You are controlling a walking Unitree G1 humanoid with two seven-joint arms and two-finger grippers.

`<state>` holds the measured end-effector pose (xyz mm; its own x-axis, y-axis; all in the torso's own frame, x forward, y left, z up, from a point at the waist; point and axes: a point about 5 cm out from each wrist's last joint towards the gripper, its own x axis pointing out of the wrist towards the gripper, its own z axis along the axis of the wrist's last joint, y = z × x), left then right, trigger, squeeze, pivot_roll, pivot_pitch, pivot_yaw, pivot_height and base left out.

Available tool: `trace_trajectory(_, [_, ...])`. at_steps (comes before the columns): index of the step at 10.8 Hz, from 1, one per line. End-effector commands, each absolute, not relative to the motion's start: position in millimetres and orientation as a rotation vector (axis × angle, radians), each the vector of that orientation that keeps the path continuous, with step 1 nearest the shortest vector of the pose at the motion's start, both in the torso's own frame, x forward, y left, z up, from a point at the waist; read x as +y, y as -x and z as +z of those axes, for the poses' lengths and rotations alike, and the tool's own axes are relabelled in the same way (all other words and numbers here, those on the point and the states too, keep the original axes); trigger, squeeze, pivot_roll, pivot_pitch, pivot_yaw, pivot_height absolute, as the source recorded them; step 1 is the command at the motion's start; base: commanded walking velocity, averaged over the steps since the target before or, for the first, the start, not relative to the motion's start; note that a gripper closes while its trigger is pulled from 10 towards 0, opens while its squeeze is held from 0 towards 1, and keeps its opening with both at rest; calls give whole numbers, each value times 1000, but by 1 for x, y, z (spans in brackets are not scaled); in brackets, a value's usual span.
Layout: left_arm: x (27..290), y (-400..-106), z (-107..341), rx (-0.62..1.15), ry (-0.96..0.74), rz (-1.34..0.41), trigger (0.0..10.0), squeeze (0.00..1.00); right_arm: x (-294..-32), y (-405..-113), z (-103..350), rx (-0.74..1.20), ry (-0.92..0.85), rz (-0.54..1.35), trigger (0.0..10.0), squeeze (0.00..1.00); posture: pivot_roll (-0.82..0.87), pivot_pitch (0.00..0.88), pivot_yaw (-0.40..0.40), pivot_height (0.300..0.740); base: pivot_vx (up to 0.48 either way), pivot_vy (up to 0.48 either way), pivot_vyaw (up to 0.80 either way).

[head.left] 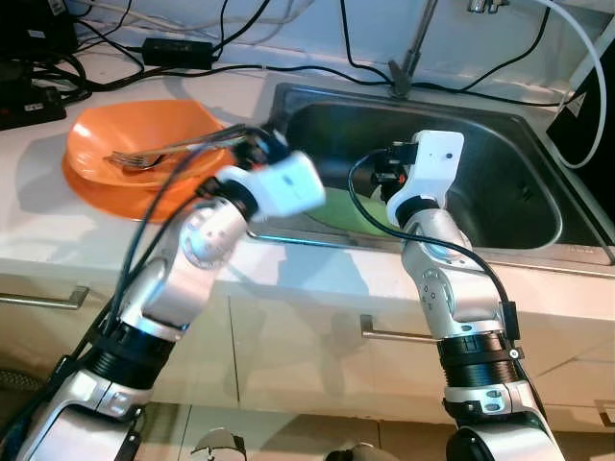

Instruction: Kitchen organization

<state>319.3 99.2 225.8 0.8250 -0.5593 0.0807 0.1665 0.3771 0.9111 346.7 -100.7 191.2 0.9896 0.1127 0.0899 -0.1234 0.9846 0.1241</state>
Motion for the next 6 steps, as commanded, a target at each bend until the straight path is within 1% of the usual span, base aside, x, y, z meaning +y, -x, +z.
trace_trajectory(1, [90,-312,219,-409,-1167,-546,10000,0,-108,-347,193,-91,-133,92,10000,0,19,70,-124,719,0,0,0])
trace_trajectory(2, [86,-311,213,-385,-1220,-565,10000,0,-108,-347,192,-89,-134,90,10000,0,20,71,-124,719,0,0,0])
trace_trajectory(3, [86,-314,210,-352,-1263,-544,10000,0,-107,-348,192,-88,-135,91,10000,0,20,73,-125,719,0,0,0])
trace_trajectory(5, [92,-329,205,-298,-1313,-465,10000,0,-106,-348,192,-90,-135,93,10000,0,18,73,-128,719,0,0,0])
trace_trajectory(6, [94,-336,211,-290,-1322,-424,10000,0,-107,-348,193,-92,-134,92,10000,0,15,73,-128,719,0,0,0])
